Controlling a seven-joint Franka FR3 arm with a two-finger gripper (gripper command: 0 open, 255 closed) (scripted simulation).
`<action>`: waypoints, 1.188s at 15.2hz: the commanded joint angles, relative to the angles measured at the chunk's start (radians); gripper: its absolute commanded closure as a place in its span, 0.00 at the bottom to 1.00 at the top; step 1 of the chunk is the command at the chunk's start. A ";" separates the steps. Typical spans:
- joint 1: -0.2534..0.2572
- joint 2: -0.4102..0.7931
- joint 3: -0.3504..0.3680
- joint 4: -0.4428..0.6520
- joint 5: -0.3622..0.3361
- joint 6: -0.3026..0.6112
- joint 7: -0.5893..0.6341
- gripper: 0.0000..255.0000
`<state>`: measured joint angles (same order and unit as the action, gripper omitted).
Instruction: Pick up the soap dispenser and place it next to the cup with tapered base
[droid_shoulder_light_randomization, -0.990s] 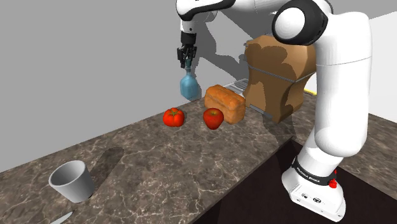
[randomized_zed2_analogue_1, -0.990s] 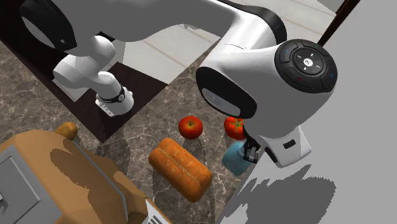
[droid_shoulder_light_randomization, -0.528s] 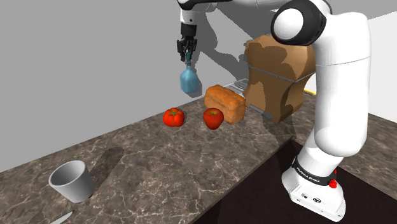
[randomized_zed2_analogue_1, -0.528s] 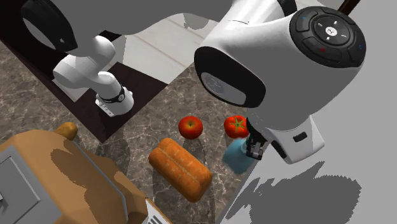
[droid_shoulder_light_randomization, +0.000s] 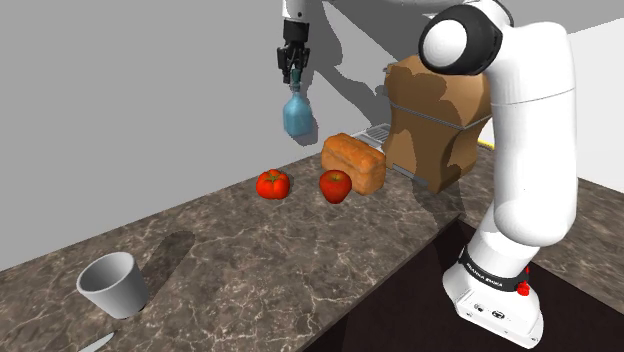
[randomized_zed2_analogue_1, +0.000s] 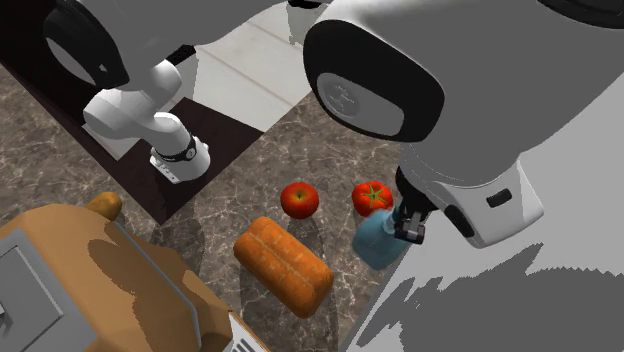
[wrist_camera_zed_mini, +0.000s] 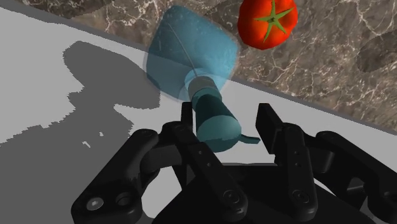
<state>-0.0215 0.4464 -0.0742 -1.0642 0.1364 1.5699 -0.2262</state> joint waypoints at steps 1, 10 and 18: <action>-0.003 0.021 0.000 0.065 0.001 -0.043 0.004 1.00; 0.096 -0.095 0.028 -0.083 -0.024 0.001 0.119 1.00; 0.218 -0.187 0.082 -0.219 -0.056 0.061 0.287 1.00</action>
<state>0.1845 0.2652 0.0023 -1.2753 0.0837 1.6260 0.0409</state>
